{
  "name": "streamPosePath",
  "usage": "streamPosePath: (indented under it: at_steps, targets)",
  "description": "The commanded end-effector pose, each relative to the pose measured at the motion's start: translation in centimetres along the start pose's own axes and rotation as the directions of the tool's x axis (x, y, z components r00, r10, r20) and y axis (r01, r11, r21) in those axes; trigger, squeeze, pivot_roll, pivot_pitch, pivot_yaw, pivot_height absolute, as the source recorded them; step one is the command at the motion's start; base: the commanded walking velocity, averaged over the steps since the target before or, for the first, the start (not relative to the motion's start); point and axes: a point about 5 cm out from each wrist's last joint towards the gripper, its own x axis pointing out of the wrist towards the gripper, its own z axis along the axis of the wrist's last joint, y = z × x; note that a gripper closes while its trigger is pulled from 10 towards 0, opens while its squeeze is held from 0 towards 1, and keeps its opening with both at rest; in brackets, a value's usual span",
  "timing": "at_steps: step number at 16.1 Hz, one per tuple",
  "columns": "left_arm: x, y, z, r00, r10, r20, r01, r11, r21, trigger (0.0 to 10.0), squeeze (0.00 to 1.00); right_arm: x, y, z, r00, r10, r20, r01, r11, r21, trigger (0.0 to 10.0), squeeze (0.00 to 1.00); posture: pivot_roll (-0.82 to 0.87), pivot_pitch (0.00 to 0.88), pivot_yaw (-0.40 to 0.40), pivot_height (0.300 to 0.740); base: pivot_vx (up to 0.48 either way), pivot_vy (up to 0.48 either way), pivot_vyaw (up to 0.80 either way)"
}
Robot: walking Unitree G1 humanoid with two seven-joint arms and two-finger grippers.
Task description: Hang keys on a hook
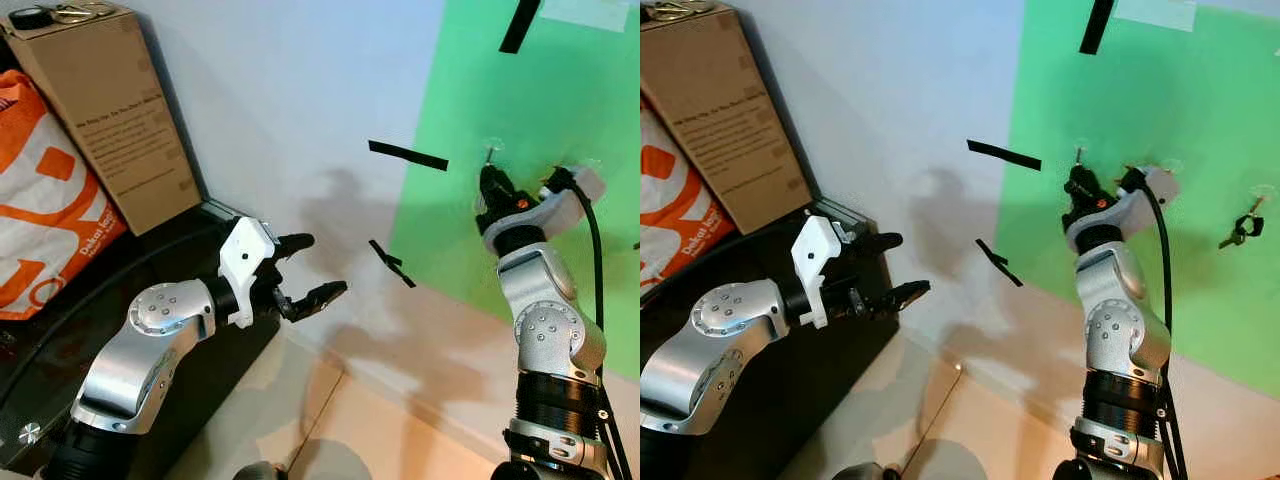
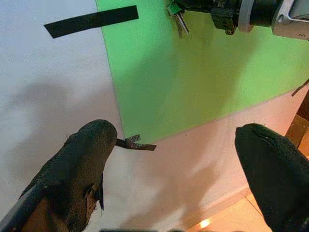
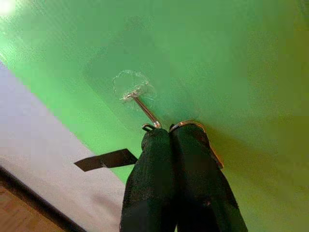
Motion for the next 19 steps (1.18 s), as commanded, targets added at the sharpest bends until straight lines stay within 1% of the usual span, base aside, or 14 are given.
streamPosePath:
  at_steps: [1,3,5,6,8,10,11,12,14,16,17,19]
  targets:
    - [0.0,-0.1,0.5,1.000,-0.011,0.004,0.011,1.000,0.017,10.0,0.00,0.1,-0.3,1.4,0.998,-0.019,0.060,0.018,1.000,0.013,10.0,0.00,0.00,0.000,0.059,0.740,0.000,0.000,0.00]
    - [0.0,-0.1,0.6,1.000,-0.013,0.002,0.013,1.000,0.017,10.0,0.00,-0.3,-0.7,0.8,1.000,-0.020,0.022,0.020,1.000,-0.010,10.0,0.00,0.00,0.000,0.060,0.740,0.000,0.000,0.00]
    - [0.0,-0.1,0.6,1.000,-0.014,0.002,0.014,1.000,0.017,10.0,0.00,-0.7,-0.7,0.2,1.000,0.006,-0.019,-0.006,1.000,-0.010,10.0,0.00,-0.01,0.000,0.061,0.740,0.000,0.000,0.00]
    - [0.1,0.0,0.6,1.000,-0.014,0.001,0.014,1.000,0.017,10.0,0.00,-1.3,-0.4,-0.1,0.995,0.081,-0.062,-0.080,0.997,0.012,10.0,0.00,-0.01,0.000,0.065,0.740,0.000,0.000,0.00]
    - [0.1,0.0,0.6,1.000,-0.018,0.000,0.018,1.000,0.017,10.0,0.00,-2.1,0.0,0.0,0.972,0.214,-0.097,-0.211,0.977,0.044,10.0,0.00,-0.01,0.000,0.068,0.740,0.000,0.000,0.00]
    - [0.1,0.0,0.6,1.000,-0.021,0.000,0.021,1.000,0.017,10.0,0.00,-2.4,0.3,0.4,0.956,0.274,-0.104,-0.270,0.961,0.055,10.0,0.00,-0.02,0.000,0.069,0.740,0.000,0.000,0.00]
    - [0.2,0.0,0.6,1.000,-0.023,-0.001,0.023,1.000,0.019,10.0,0.00,-3.0,1.3,0.9,0.912,0.392,-0.122,-0.388,0.920,0.058,10.0,0.00,-0.02,0.000,0.068,0.740,0.000,0.000,0.00]
    - [0.2,0.0,0.6,1.000,-0.024,-0.001,0.024,1.000,0.020,10.0,0.00,-3.4,2.1,1.3,0.874,0.466,-0.133,-0.462,0.885,0.064,10.0,0.00,-0.02,0.000,0.066,0.740,0.000,0.000,0.00]
    - [0.2,-0.1,0.6,1.000,-0.023,0.000,0.023,1.000,0.018,10.0,0.00,-3.5,2.4,1.7,0.865,0.487,-0.118,-0.480,0.873,0.084,10.0,0.00,-0.01,0.000,0.062,0.740,0.000,0.000,0.00]
    - [0.2,-0.1,0.6,1.000,-0.023,0.000,0.023,1.000,0.016,10.0,0.00,-3.1,2.3,2.0,0.885,0.456,-0.096,-0.450,0.890,0.077,10.0,0.00,-0.01,0.000,0.061,0.740,0.000,0.000,0.00]
    - [0.2,-0.1,0.6,1.000,-0.023,0.000,0.023,1.000,0.016,10.0,0.00,-2.7,2.2,2.2,0.903,0.423,-0.074,-0.418,0.905,0.075,10.0,0.00,-0.01,0.000,0.061,0.740,0.000,0.000,0.00]
    - [0.2,-0.1,0.6,1.000,-0.025,0.000,0.025,1.000,0.017,10.0,0.00,-2.4,2.1,2.4,0.915,0.399,-0.057,-0.395,0.916,0.077,10.0,0.00,-0.02,0.000,0.063,0.740,0.000,0.000,0.00]
